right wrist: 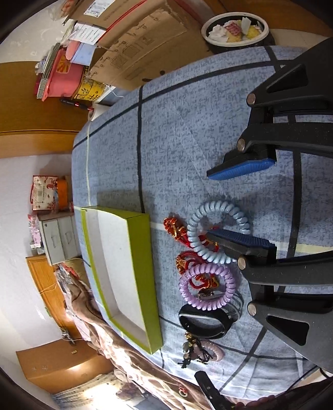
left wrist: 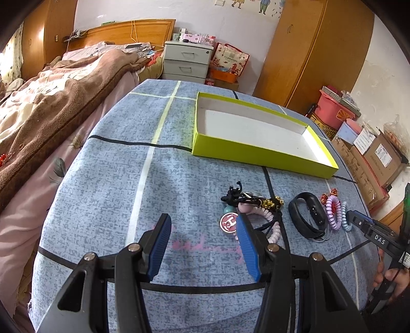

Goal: Organize jewelry
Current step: 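Close the right tool on the light-blue spiral coil while the left tool approaches the pink-bead hair tie, then grasp the black hair tie with pink bead with the left tool while the right tool lifts the coil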

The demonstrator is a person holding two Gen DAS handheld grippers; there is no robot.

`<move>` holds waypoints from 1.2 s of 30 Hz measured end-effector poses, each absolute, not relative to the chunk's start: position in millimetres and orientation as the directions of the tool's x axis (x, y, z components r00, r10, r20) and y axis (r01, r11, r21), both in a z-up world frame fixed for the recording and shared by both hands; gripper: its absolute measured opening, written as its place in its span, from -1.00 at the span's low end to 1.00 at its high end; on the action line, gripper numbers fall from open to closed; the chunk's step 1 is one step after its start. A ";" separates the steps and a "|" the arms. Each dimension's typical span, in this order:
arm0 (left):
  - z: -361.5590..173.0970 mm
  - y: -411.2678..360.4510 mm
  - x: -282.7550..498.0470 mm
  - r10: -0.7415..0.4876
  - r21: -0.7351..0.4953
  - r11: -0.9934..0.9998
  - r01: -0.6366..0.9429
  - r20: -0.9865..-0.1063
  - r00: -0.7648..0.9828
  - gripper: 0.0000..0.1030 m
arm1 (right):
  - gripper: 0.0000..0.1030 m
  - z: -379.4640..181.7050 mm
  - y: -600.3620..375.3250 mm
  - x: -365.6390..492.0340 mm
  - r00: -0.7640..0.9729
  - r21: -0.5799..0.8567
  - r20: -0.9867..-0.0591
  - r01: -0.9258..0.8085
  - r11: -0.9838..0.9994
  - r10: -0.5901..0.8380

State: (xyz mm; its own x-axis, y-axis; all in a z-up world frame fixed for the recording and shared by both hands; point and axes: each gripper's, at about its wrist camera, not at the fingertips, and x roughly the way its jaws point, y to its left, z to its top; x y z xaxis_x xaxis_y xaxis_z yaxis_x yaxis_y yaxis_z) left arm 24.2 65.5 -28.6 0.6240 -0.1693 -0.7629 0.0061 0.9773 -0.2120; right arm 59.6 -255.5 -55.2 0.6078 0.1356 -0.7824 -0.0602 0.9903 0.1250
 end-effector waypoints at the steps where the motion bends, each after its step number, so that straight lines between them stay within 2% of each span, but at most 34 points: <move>1: -28.4 66.2 24.5 -0.173 -0.216 0.976 0.006 -0.762 0.624 0.06 | -0.64 -56.2 -256.1 60.9 0.604 0.126 -0.786 -0.057 0.990 0.135; 3: -28.0 66.9 26.5 -0.186 -0.226 0.974 0.015 -0.761 0.622 0.06 | -0.65 -55.6 -256.7 61.7 0.605 0.135 -0.784 -0.058 0.989 0.142; 7: -27.9 65.4 27.9 -0.203 -0.232 0.972 0.035 -0.760 0.617 0.06 | -0.79 -56.0 -259.6 63.1 0.605 0.141 -0.784 -0.047 0.989 0.141; 10: -29.2 63.7 29.0 -0.227 -0.245 0.968 0.054 -0.761 0.608 0.06 | -0.80 -55.3 -261.2 62.5 0.613 0.148 -0.778 -0.037 0.988 0.139; 20: -27.4 48.9 47.8 -0.212 -0.182 0.977 0.112 -0.773 0.597 0.06 | -0.81 -41.3 -267.1 58.8 0.653 0.183 -0.741 -0.031 0.983 0.158; 22: -30.0 46.5 52.0 -0.240 -0.203 0.971 0.129 -0.773 0.587 0.06 | -0.81 -38.6 -265.5 59.1 0.656 0.188 -0.736 -0.039 0.981 0.167; 36: -41.5 50.9 77.0 -0.212 -0.211 0.975 0.068 -0.792 0.573 0.05 | -0.81 -34.2 -255.0 67.1 0.659 0.211 -0.726 -0.058 0.976 0.196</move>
State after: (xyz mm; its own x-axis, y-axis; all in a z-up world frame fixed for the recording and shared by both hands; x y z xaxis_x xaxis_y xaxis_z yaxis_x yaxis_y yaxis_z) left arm 77.0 50.9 -41.5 0.5731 -0.2118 -0.7917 0.0681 0.9750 -0.2115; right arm 67.1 -255.0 -34.2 0.6590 0.1961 -0.7261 -0.0578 0.9758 0.2111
